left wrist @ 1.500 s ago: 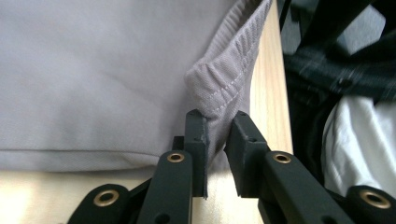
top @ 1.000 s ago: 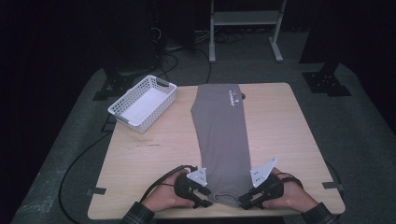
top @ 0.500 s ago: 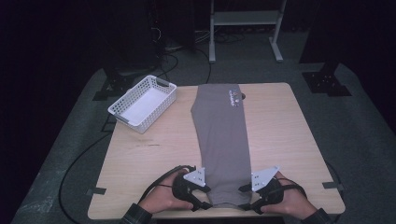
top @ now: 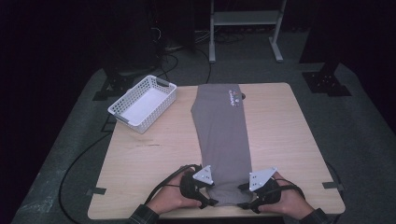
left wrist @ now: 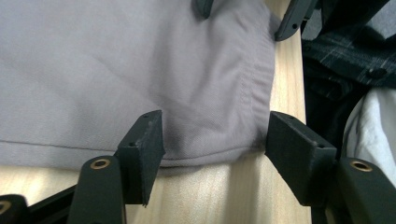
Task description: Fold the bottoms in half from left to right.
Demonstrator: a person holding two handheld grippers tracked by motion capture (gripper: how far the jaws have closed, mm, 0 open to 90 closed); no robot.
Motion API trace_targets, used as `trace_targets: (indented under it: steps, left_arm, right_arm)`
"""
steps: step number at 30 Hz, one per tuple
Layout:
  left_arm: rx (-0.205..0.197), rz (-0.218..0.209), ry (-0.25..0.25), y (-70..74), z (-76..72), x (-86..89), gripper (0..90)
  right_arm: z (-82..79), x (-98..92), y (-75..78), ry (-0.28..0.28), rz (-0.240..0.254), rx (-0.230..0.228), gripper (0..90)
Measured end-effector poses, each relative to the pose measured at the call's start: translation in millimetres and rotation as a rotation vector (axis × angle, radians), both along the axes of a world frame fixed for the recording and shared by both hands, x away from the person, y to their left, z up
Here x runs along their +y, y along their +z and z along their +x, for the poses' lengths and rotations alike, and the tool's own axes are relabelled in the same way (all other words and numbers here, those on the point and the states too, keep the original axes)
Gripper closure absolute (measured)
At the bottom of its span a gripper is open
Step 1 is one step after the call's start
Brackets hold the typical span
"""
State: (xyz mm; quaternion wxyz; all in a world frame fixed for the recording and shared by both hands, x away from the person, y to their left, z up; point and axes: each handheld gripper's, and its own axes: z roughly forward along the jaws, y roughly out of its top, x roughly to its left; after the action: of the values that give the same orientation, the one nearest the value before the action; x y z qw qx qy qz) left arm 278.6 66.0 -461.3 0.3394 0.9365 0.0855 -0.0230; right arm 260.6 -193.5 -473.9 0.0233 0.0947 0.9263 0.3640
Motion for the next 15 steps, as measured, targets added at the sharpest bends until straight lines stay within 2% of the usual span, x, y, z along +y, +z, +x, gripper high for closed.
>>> trace_targets:
  steps: [5,10,13,14,15]
  left_arm:
    - [-0.006,-0.013,0.016,2.7,0.4,-1.2,29.0]
    - [-0.004,0.011,0.026,-0.9,0.8,-5.3,26.6]
    - [0.002,0.019,0.032,-2.5,0.7,-6.8,25.4]
    - [-0.003,0.023,0.032,-3.4,0.5,-7.0,24.4]
    - [-0.011,0.025,0.03,-3.8,0.5,-6.9,24.0]
  right_arm:
    - [-0.9,-0.2,-1.1,-0.013,0.016,-0.021,52.6]
    - [0.4,0.3,-0.6,-0.02,0.019,-0.012,63.7]
    - [0.3,1.4,0.5,-0.028,0.004,-0.016,66.7]
    - [-0.2,2.2,1.1,-0.034,-0.005,-0.027,74.7]
    - [-0.3,2.8,1.7,-0.044,-0.012,-0.031,76.1]
